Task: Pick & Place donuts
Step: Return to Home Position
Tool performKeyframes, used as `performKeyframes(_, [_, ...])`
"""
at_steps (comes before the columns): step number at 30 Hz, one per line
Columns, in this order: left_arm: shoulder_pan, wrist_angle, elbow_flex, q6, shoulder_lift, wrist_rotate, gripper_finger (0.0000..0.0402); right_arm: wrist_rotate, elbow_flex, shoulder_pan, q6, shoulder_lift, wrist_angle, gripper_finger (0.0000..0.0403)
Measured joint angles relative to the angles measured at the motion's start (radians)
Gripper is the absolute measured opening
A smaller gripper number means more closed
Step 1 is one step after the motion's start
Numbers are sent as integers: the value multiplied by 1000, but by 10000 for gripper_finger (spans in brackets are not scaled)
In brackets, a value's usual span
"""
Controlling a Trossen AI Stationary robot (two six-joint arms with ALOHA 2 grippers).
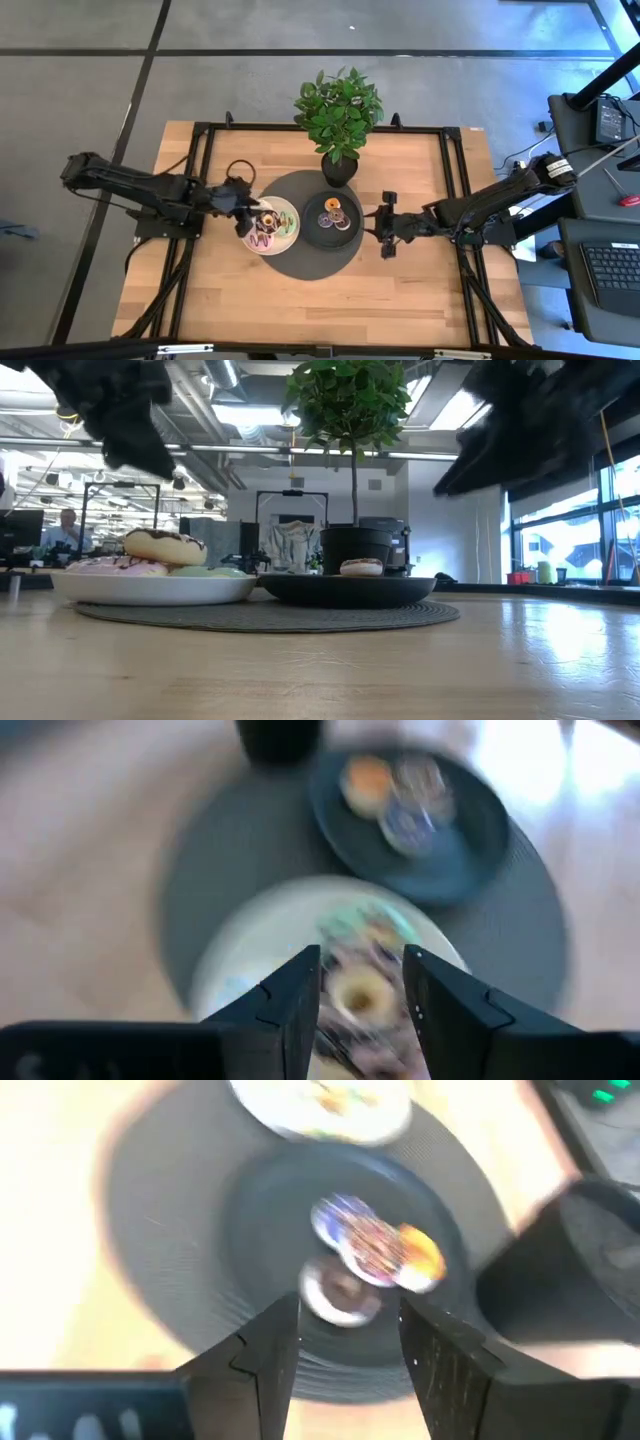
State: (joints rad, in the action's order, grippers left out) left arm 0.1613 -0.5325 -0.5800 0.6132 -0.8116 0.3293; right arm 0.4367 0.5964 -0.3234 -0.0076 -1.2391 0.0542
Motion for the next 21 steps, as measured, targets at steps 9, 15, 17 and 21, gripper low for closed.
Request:
performKeyframes(9, [66, 27, 0, -77, 62, 450, 139, -21, -224, -41, 165, 331, -89, 172])
performKeyframes(15, [107, 142, 92, -143, 107, 461, 139, -13, -322, -28, 140, 590, -142, 172])
performKeyframes(17, [108, 239, 163, -166, 140, 437, 139, -12, -334, -13, 102, 678, -138, 172])
performKeyframes(21, [78, 358, 256, -234, 244, 311, 139, -12, -341, 10, 58, 838, -95, 172])
